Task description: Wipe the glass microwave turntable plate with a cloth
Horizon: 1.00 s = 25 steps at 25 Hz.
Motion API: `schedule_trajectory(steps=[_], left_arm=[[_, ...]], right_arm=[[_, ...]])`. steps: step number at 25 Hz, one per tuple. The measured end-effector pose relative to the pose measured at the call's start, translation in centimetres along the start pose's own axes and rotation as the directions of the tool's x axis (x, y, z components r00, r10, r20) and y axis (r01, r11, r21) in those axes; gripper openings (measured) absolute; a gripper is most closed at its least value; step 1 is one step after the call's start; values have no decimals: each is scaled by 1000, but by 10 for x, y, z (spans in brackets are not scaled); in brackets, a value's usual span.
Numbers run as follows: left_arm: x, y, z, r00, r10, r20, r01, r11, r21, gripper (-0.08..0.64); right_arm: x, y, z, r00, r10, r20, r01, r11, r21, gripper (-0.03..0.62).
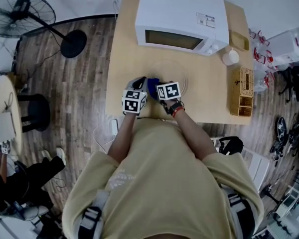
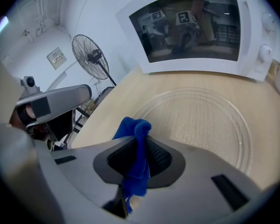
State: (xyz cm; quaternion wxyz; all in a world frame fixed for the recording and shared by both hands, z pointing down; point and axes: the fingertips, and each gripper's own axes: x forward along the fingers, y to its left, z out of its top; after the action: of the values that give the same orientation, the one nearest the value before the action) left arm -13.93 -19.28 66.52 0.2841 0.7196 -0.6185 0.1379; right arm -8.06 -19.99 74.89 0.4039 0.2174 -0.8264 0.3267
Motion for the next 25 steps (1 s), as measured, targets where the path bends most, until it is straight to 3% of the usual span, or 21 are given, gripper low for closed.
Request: schedule_trajectory(steps=[10,25], left_arm=[[13,-21,-4,998,-61,-19,61,998,-6,18],[31,-52,-7,989,-134,-63,137,989,53,18]], right_arm=[[-16,-22,-10,999,-45,20,44,998,53,71],[-42,-61,-27,993,-108,49,99,983,156,72]])
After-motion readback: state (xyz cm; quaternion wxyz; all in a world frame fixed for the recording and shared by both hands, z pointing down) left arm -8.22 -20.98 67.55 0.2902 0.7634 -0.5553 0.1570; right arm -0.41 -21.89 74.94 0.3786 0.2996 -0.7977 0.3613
